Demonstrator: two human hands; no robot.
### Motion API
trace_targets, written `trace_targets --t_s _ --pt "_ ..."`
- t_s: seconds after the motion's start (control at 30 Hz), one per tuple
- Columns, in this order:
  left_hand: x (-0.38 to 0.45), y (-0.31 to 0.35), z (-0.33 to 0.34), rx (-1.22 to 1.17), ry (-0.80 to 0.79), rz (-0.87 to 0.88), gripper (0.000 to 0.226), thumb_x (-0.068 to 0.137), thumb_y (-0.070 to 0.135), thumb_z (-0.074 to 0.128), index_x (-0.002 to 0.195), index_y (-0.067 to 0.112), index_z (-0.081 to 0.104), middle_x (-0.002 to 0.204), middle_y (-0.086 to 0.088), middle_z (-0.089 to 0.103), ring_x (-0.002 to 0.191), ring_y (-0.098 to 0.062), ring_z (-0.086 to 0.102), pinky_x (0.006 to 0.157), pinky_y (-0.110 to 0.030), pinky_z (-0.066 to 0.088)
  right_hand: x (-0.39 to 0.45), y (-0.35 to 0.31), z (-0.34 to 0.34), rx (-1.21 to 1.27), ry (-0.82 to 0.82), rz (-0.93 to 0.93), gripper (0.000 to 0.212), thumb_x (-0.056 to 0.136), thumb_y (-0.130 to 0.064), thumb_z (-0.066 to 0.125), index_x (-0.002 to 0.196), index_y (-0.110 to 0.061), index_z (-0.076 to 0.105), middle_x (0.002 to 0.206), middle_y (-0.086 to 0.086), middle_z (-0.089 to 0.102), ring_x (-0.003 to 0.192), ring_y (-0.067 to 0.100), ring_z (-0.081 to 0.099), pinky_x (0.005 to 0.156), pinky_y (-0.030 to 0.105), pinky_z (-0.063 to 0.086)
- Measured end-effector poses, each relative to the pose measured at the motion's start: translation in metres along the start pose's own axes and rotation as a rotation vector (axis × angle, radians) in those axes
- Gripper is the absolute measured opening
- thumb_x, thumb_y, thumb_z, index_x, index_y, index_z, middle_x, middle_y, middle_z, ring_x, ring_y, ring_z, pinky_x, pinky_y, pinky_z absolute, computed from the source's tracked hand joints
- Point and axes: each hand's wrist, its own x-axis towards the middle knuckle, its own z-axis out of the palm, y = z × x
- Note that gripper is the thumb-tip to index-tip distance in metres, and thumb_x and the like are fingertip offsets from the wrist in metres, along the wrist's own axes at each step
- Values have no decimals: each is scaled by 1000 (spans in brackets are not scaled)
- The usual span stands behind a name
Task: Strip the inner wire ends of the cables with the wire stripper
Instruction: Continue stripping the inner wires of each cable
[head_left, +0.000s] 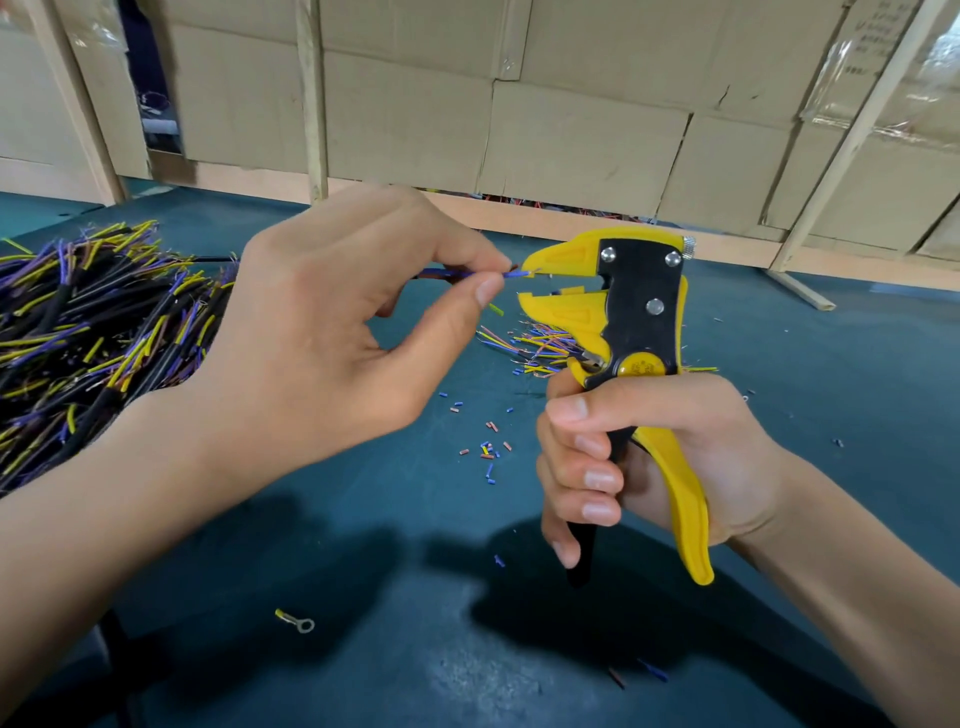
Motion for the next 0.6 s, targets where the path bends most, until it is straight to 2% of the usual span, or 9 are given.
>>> trace_targets --t_s 0.03,0.1,0.17,0.27,0.3,0.4,0.47,0.53,0.6 --pt "0 0 -1 7 -22 5 12 95 8 64 99 3 74 86 -2 65 63 -19 46 65 -20 37 1 -1 1 -13 -9 -5 28 69 -7 76 54 -6 52 49 10 42 41 21 46 50 37 53" --pt "1 -1 0 27 -39 23 14 93 6 62 100 3 74 85 -4 65 64 -13 43 66 -20 36 3 -2 1 -17 -22 -1 28 80 -8 56 54 -7 48 49 9 37 43 21 41 52 41 51" --pt "1 -4 1 64 -52 46 14 95 7 61 101 3 74 83 0 61 68 -6 39 69 -21 37 3 -2 1 -14 -26 6 28 81 -10 53 54 -9 48 50 8 36 43 21 39 53 41 51" --pt "3 -5 3 118 -41 103 15 98 8 60 102 2 73 82 19 42 74 -10 38 67 -32 40 2 -1 1 -21 -43 12 28 82 -10 52 54 -9 47 50 7 37 44 21 40 53 41 52" --pt "3 -6 3 129 -38 113 15 99 9 59 102 2 73 82 20 40 74 -11 38 65 -34 40 2 -1 1 -20 -49 14 28 82 -10 52 55 -9 47 50 8 37 44 21 40 54 41 52" --pt "3 -6 6 128 -20 90 15 101 11 60 102 5 73 82 21 42 72 -4 29 67 -25 34 3 0 0 -20 -55 19 28 83 -10 52 55 -9 47 50 7 37 44 21 40 54 41 52" --pt "1 -4 7 123 -15 55 15 101 14 61 102 6 74 82 24 48 70 -3 32 66 -19 30 3 0 -1 -17 -63 21 28 81 -8 56 55 -9 48 50 7 37 44 21 41 54 40 53" --pt "0 -2 6 113 -20 7 15 100 16 62 102 8 75 76 10 61 68 -4 39 64 -17 33 3 2 -1 21 -72 29 28 70 -6 76 56 -7 52 51 8 43 44 20 46 53 36 54" --pt "-1 -1 6 101 -30 -18 15 100 17 63 102 8 75 74 3 63 68 -5 41 62 -16 35 0 4 -3 51 -23 47 34 54 -14 88 61 -2 57 56 10 49 47 20 51 51 32 55"
